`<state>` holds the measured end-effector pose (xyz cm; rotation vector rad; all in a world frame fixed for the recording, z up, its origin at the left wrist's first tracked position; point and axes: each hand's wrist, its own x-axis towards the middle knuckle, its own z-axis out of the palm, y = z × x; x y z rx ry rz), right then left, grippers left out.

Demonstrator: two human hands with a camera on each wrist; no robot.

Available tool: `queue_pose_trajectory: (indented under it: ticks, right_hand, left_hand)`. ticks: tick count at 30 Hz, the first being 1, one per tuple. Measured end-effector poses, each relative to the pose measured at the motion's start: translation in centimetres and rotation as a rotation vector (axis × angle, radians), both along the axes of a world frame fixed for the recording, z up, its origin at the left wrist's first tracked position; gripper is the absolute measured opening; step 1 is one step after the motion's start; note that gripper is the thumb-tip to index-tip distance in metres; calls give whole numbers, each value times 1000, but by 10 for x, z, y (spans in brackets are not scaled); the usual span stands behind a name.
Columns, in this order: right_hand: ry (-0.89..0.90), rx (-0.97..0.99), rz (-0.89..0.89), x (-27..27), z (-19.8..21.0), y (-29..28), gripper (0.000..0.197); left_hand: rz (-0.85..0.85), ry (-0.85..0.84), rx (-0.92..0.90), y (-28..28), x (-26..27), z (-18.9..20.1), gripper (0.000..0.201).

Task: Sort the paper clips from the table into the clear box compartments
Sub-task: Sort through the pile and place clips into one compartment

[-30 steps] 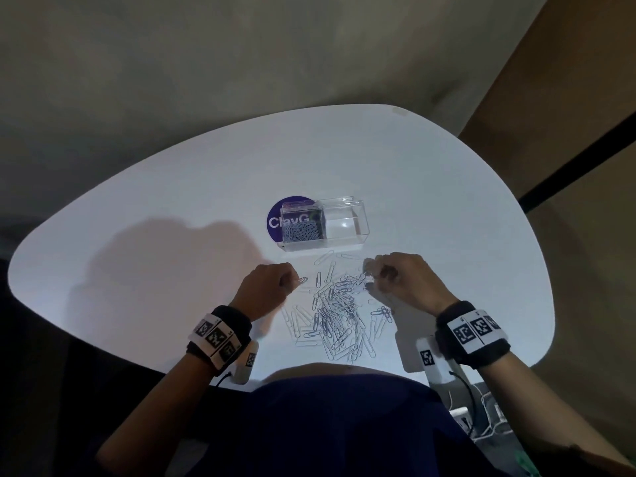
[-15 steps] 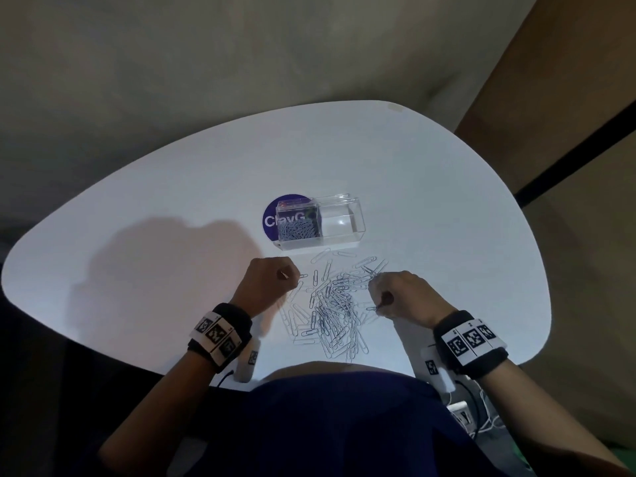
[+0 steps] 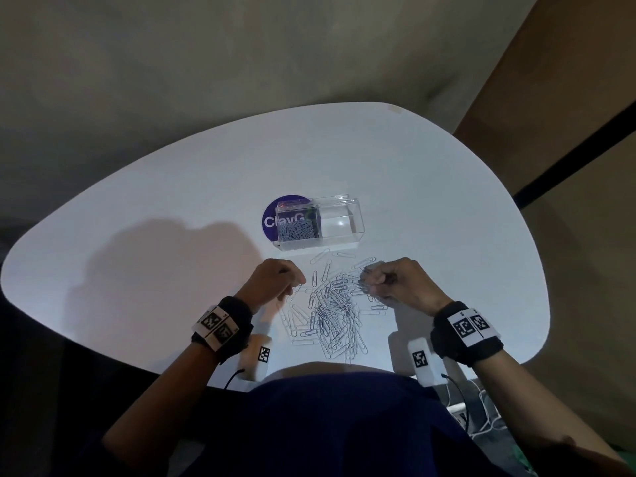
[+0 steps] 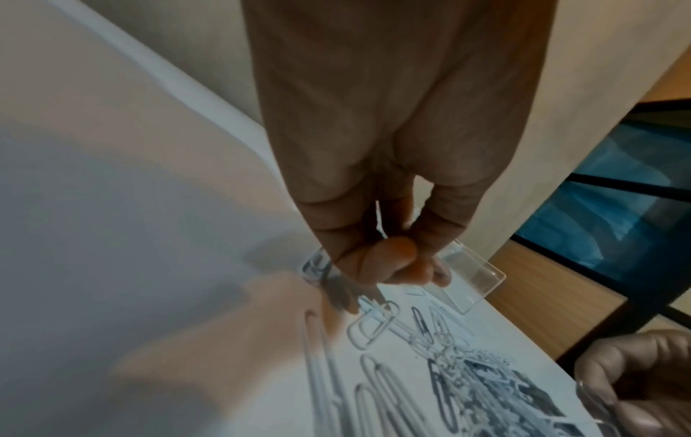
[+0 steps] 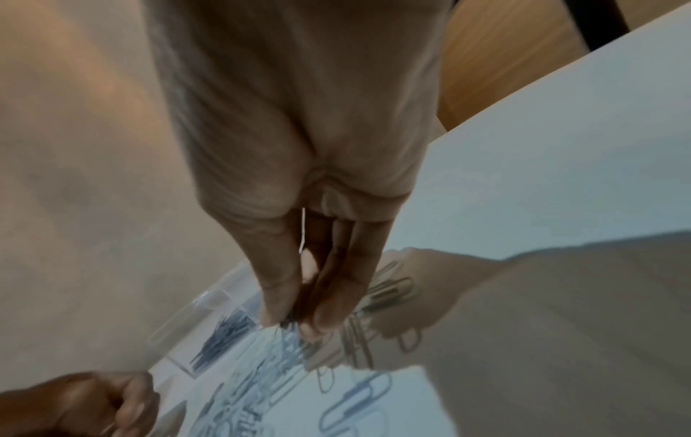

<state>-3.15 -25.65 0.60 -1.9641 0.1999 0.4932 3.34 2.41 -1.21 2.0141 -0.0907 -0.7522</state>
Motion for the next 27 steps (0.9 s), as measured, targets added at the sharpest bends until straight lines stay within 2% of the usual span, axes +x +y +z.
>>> queue_pose_trajectory:
  ticks: [3,6,8,10,12,14,15,16,21,25,27]
  right_hand:
    - [59,123,-97,0,2,1,6]
    - [140,268,-158,-2,4,2,8]
    - [158,335,-201,-4,5,3,14]
    - [166,395,-239,-6,6,4,24]
    - [159,416,-238,-7,7,5,29]
    - [166,419,-215,-8,7,5,18]
    - [169,421,-200,-10,8,6,13]
    - [164,424,-177,-11,9,7,12]
    - [107,359,-74,-11,9,8,35]
    - [80,314,-134,-11,10,5,41]
    - [46,217,-110,-11,9,0,35]
  left_hand:
    - [84,80,-113,-4,-2,2,22]
    - [256,207,-235,-10,-3,7,16]
    - [331,269,-271,-14,-2,7,18]
    - [320,273,-236,-19,0,6,27]
    - [173,73,-57,-23,1,1,31]
    - [-41,-253,138,-25,-2,-5,25]
    - [-104,-347,153,-25,-4,-6,18]
    - [-140,-397,141,-24,-7,-8,12]
    - [-281,-627,226,-27,-7,-11,18]
    - [-326,-697,276,-32,-5,-11,17]
    - [-312,-697,272,-32,-4,-12,20]
